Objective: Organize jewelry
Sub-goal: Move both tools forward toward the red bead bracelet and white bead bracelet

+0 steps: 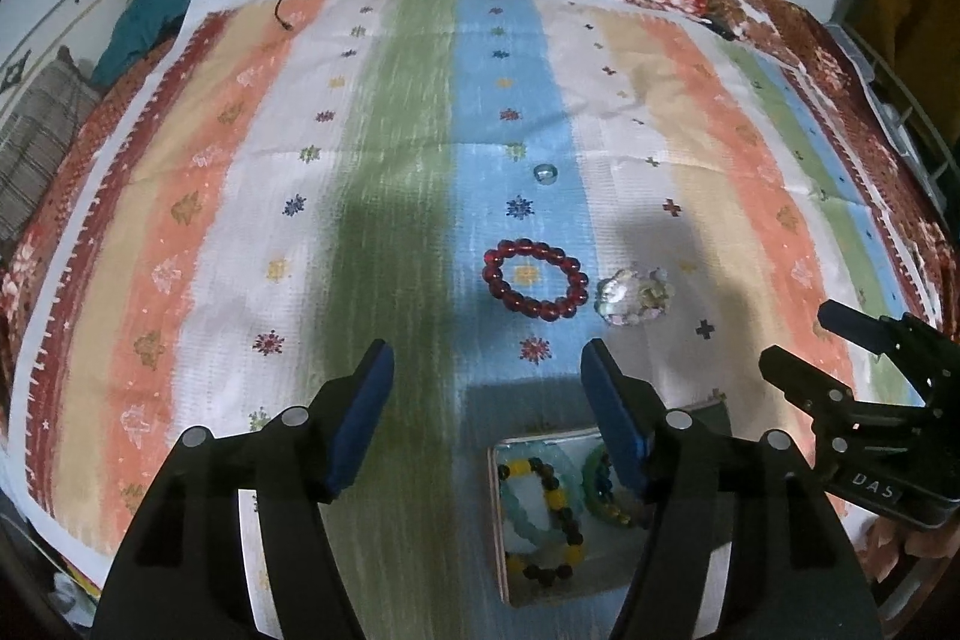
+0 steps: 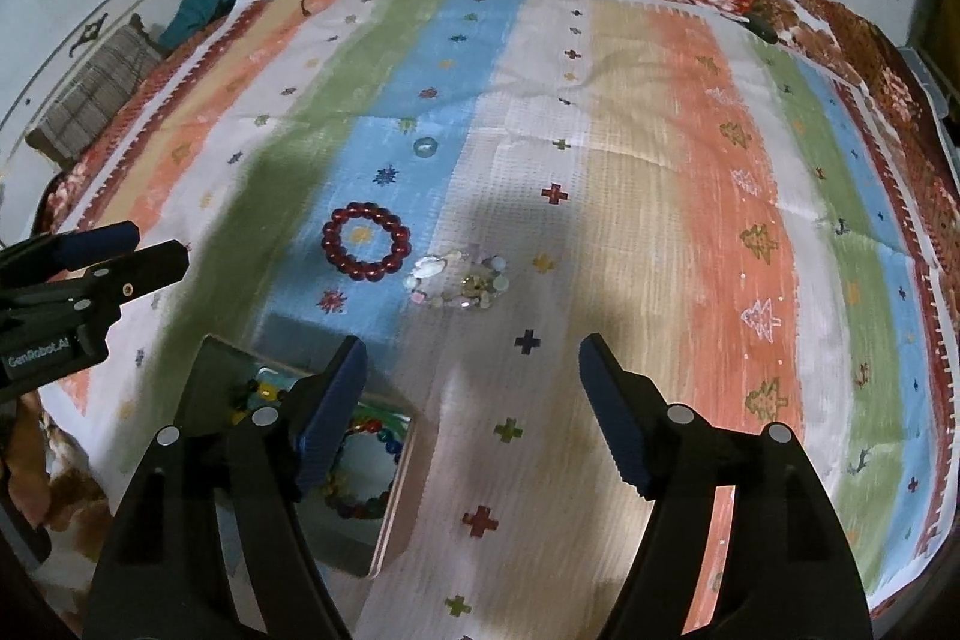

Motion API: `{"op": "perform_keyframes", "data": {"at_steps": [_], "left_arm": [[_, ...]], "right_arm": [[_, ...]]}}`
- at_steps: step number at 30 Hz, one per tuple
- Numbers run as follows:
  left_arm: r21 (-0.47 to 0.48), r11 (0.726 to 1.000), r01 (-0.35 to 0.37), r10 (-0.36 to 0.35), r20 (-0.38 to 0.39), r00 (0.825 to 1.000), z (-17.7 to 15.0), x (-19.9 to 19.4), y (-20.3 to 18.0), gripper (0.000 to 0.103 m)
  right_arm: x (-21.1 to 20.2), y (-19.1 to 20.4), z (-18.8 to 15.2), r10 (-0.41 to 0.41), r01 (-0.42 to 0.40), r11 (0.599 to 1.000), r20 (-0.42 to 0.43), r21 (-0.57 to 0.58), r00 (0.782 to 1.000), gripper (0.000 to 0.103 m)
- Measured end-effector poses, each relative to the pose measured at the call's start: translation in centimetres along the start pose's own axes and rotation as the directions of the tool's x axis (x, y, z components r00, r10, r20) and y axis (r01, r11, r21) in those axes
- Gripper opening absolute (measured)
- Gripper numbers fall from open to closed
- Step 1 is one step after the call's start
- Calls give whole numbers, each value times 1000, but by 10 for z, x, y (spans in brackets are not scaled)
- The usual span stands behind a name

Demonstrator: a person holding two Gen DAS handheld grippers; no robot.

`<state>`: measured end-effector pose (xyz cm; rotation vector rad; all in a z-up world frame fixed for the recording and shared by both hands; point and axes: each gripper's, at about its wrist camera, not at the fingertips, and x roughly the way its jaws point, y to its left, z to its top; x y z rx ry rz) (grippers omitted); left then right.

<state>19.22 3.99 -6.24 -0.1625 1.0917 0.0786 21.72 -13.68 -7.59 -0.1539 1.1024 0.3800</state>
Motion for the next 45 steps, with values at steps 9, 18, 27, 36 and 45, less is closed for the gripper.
{"op": "perform_keyframes", "data": {"at_steps": [9,18,27,36,45], "left_arm": [[-28,999,17,-18,-30,999,14,24,2,66],[-44,998,37,-40,-58,998,24,49,4,67],[-35,999,36,-39,-82,996,33,69,2,67],[-28,1000,15,-18,-117,993,40,93,6,67],[3,1000,6,-5,-153,988,45,114,3,67]], "right_arm": [[26,-9,11,4,-4,1000,-43,13,999,73],[46,-7,19,-1,1,1000,-58,-11,998,73],[63,-5,27,-6,4,1000,-62,-23,998,73],[83,-5,31,-26,23,999,-94,-33,995,73],[105,-5,35,-39,35,999,-125,-42,991,73]]}}
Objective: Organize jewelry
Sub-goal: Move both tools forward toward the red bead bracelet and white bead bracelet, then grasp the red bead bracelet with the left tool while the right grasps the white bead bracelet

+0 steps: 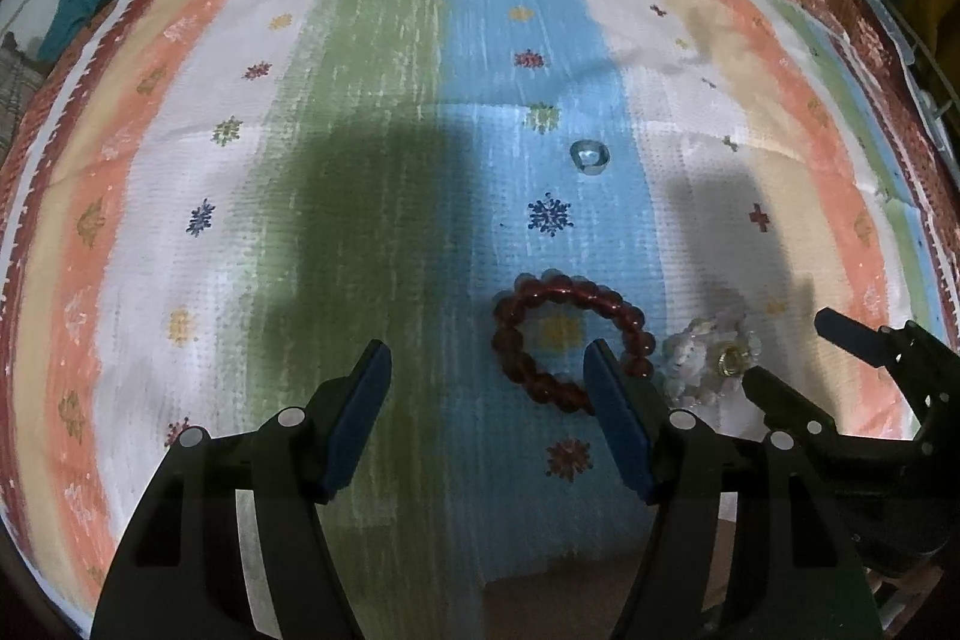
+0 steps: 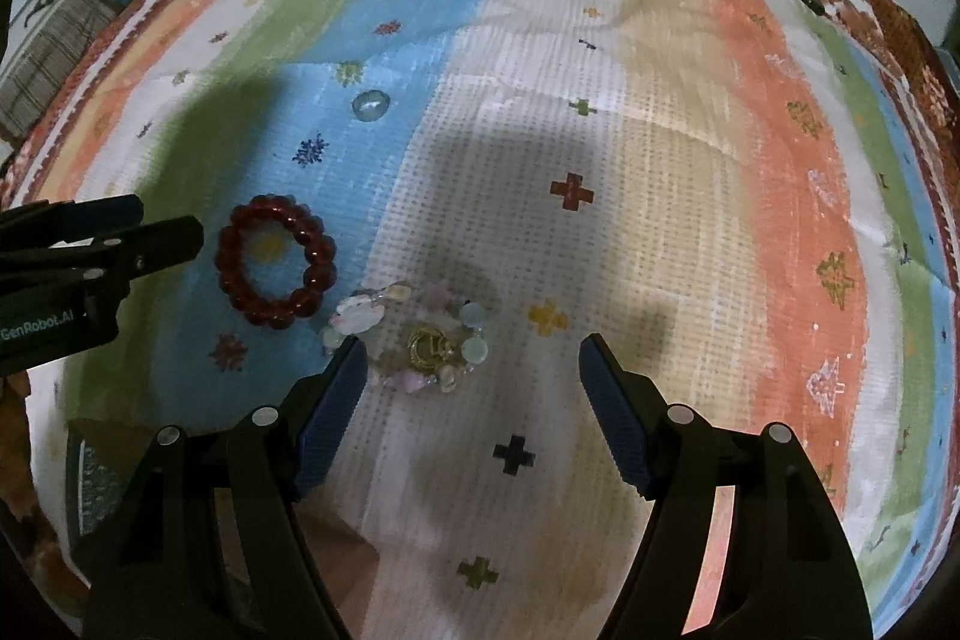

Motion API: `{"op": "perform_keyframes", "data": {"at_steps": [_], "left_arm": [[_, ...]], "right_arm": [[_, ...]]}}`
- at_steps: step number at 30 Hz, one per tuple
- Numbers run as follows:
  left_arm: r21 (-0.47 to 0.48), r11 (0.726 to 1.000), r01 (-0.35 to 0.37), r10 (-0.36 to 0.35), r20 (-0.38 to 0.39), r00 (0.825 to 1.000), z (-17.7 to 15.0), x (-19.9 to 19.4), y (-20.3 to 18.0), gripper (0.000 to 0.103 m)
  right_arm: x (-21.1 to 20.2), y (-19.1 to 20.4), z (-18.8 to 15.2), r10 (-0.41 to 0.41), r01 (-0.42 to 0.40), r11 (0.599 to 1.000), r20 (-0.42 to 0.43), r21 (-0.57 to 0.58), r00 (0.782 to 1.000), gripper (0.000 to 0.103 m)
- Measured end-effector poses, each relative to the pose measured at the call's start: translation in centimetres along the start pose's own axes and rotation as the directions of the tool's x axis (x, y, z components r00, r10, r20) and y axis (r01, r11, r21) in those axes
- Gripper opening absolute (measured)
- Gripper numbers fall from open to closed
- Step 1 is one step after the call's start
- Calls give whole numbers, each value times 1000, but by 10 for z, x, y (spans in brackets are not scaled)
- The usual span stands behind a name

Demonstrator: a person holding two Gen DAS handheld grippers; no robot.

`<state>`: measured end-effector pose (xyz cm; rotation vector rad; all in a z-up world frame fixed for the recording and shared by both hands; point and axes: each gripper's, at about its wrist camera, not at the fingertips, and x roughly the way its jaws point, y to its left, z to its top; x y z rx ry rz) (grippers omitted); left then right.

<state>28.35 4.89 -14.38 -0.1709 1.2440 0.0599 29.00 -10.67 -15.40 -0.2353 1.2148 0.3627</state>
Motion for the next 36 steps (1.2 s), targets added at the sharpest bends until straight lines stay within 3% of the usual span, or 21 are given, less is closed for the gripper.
{"op": "perform_keyframes", "data": {"at_steps": [14,23,26,31,36], "left_arm": [[39,999,-23,25,-53,998,6,29,3,64],[61,997,-53,56,-45,997,9,40,1,62],[65,996,-69,71,-35,997,9,40,3,50],[57,997,-57,59,-38,998,10,39,12,14],[61,997,-55,57,-35,998,9,36,16,13]], "right_arm": [[29,4,12,-22,21,999,-37,-31,999,73],[35,6,16,-21,19,999,-53,-38,998,72],[34,3,18,-16,15,1000,-45,-25,999,58],[32,-5,21,-5,6,1000,-41,6,999,16],[29,-10,19,29,-28,999,-32,41,999,15]]}}
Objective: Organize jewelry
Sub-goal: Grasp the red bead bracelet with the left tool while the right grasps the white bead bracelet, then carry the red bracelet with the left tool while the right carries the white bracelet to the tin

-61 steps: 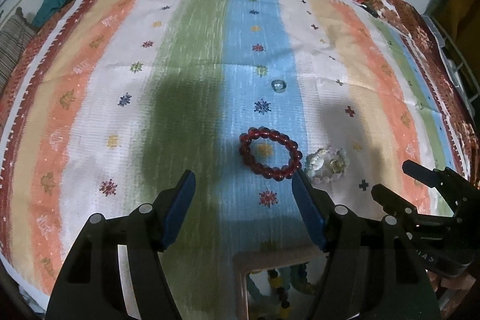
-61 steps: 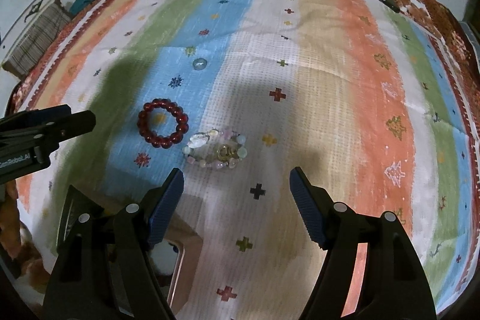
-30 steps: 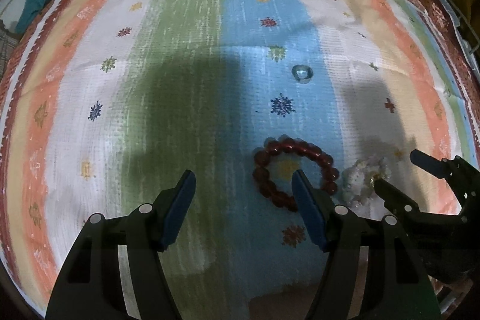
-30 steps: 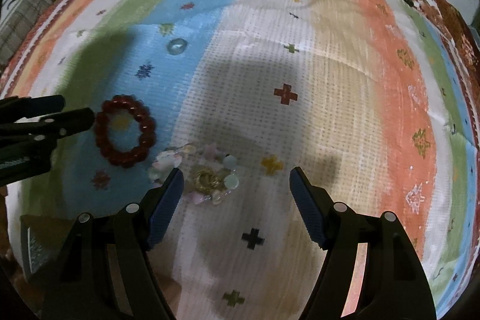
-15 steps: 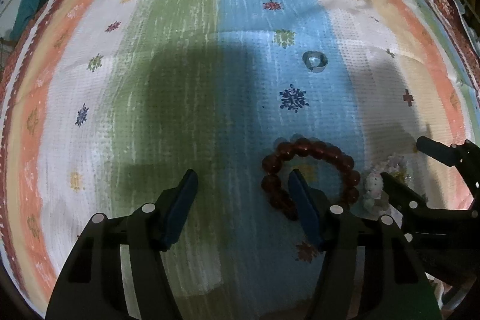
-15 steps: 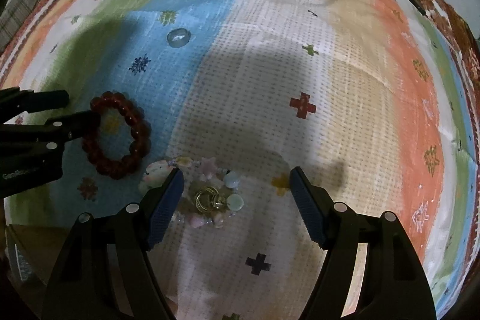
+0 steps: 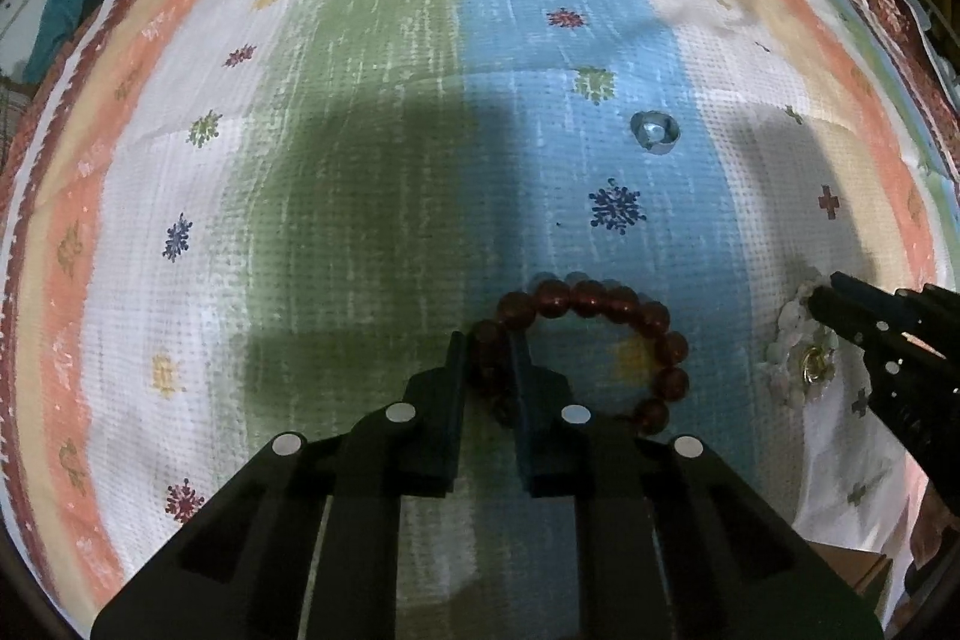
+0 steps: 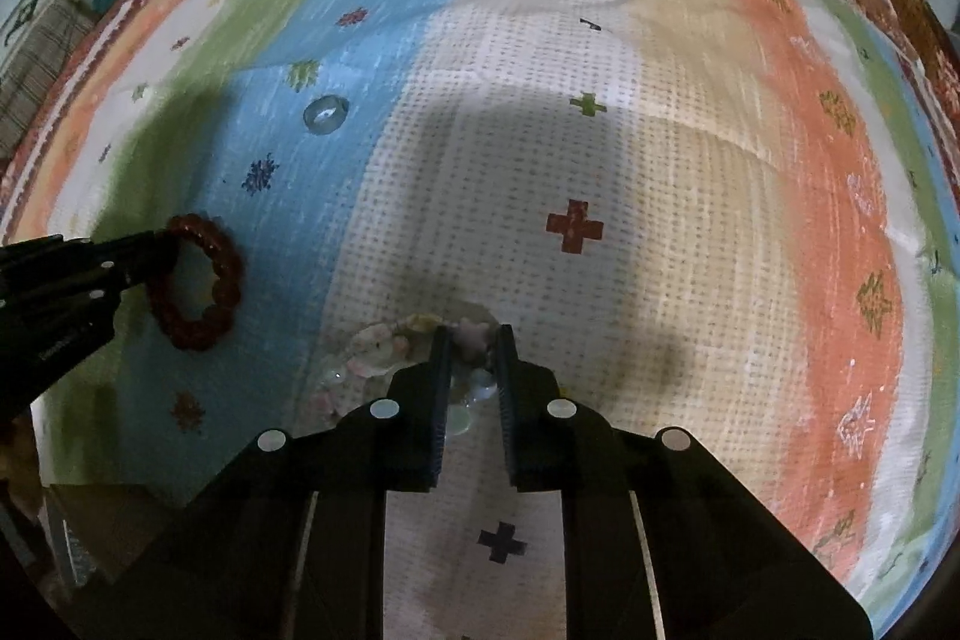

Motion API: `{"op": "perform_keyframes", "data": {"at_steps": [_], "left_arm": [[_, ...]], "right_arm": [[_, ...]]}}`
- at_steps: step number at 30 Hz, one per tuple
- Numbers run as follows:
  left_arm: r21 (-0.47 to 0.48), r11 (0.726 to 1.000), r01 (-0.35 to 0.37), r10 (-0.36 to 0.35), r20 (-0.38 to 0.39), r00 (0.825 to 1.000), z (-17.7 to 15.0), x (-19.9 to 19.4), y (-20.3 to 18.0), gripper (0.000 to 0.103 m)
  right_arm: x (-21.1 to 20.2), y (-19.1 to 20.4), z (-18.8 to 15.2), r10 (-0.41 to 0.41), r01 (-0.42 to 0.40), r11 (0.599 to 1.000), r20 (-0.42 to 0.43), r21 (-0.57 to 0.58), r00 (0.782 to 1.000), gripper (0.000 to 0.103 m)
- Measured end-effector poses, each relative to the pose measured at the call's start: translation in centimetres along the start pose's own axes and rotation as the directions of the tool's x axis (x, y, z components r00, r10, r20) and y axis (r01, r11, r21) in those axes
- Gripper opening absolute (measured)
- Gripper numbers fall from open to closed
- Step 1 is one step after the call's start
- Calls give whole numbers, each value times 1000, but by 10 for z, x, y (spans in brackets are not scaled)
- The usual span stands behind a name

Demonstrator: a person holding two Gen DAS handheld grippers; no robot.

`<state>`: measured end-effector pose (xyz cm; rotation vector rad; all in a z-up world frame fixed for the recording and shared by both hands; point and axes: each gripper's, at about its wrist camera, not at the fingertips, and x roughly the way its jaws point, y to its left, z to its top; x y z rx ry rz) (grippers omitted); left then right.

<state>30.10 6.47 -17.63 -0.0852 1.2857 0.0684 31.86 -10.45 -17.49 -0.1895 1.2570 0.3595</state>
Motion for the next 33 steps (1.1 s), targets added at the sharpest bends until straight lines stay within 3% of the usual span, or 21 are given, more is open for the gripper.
{"op": "perform_keyframes", "data": {"at_steps": [3,33], "left_arm": [[-2,1000,-7,7,-1,1000,-2,-5,1,13],[15,999,41,-42,118,992,-5,-67,-14,13]], "right_arm": [[-5,0,-1,0,0,1000,10,-12,1000,10],[-68,11,-10,39,-39,999,130,-3,991,10]]}}
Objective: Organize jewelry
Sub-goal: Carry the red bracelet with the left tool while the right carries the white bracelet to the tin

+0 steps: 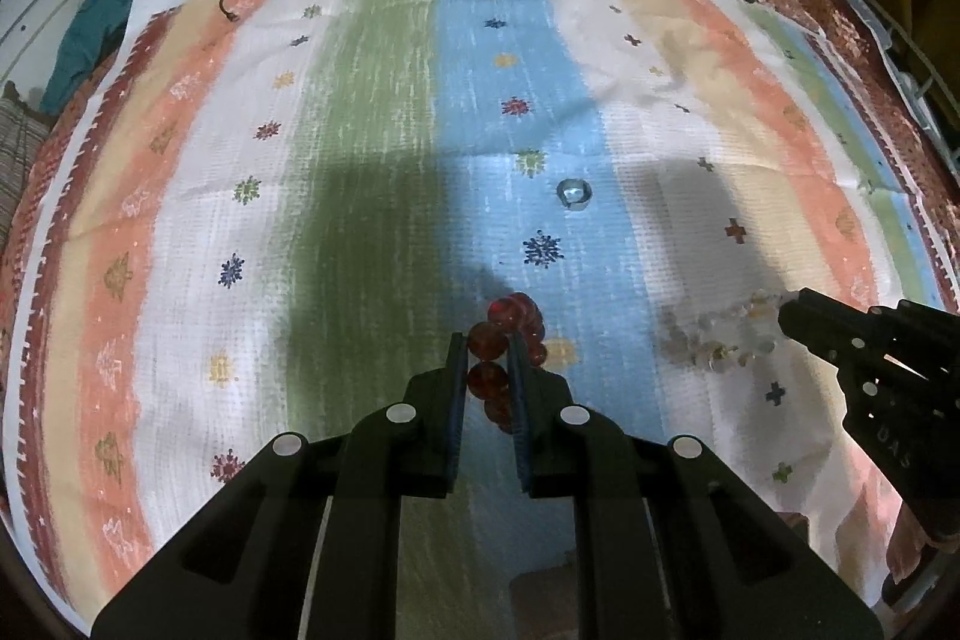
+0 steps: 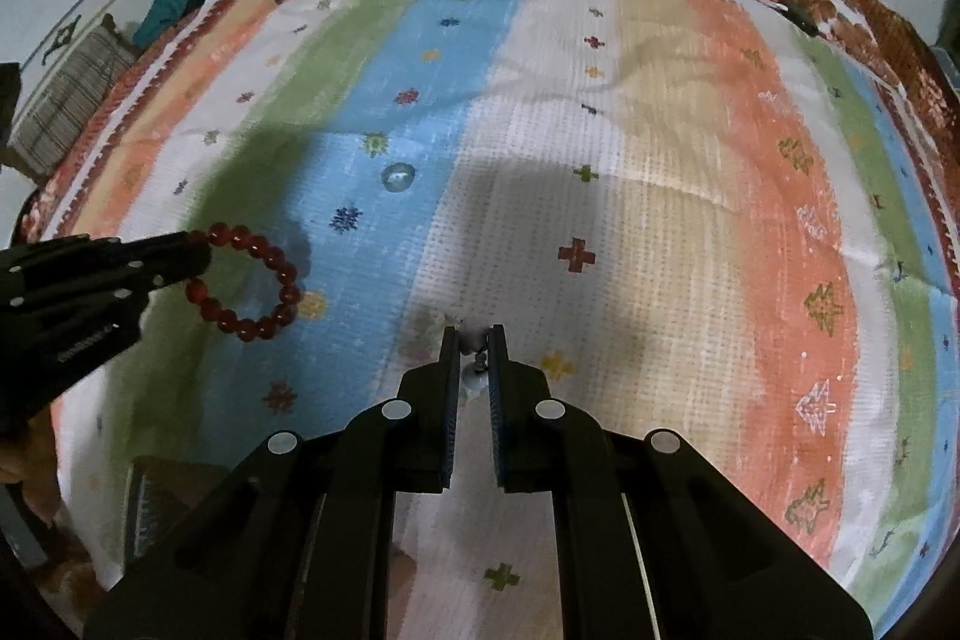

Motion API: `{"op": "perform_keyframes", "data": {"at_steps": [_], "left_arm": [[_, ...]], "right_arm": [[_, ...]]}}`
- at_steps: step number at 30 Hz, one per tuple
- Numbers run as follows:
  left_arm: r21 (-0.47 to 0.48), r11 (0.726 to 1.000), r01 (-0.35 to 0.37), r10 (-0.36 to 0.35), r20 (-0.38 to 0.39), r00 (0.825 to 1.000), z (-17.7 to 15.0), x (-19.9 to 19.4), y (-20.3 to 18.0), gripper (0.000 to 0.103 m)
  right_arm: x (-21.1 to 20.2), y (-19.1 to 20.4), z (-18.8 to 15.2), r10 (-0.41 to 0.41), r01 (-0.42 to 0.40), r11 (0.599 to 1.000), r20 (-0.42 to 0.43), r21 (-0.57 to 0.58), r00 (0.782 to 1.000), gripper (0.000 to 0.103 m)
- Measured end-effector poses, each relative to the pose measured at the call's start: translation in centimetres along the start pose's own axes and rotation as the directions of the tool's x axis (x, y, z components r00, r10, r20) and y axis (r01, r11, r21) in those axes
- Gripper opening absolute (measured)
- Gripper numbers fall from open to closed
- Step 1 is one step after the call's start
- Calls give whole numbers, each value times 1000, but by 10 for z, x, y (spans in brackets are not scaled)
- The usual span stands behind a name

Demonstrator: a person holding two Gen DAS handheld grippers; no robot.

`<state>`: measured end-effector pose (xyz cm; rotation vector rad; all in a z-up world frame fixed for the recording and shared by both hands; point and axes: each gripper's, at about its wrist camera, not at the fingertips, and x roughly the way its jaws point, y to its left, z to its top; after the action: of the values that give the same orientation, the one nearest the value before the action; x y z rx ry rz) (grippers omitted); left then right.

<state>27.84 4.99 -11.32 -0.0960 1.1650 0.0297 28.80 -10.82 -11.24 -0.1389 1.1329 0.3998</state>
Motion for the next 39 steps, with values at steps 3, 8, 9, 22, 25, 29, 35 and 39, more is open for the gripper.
{"op": "perform_keyframes", "data": {"at_steps": [3,8,9,22,25,29,35,39], "left_arm": [[-1,1000,4,-4,13,1000,-1,-6,-1,13],[5,1000,15,-15,32,999,-2,-17,-3,13],[5,1000,19,-19,35,999,-3,-19,-4,13],[-1,999,51,-51,74,996,-9,-48,-9,13],[9,999,49,-50,88,995,-12,-55,-13,13],[19,999,47,-49,97,994,-17,-62,-16,13],[41,998,48,-53,128,990,-26,-79,-21,13],[52,997,50,-57,146,988,-32,-90,-24,13]], "right_arm": [[-8,3,0,-9,10,1000,18,-11,1000,10],[-15,5,-3,-20,21,1000,28,-20,999,10],[-15,5,-3,-21,22,1000,28,-19,999,10],[-40,7,-10,-33,34,999,71,-10,997,10],[-47,9,-13,-37,39,999,82,-19,996,10],[-56,14,-18,-34,37,999,99,-31,994,10],[-70,18,-23,-18,23,999,128,-36,992,10],[-78,19,-27,-7,12,999,143,-36,990,10]]}}
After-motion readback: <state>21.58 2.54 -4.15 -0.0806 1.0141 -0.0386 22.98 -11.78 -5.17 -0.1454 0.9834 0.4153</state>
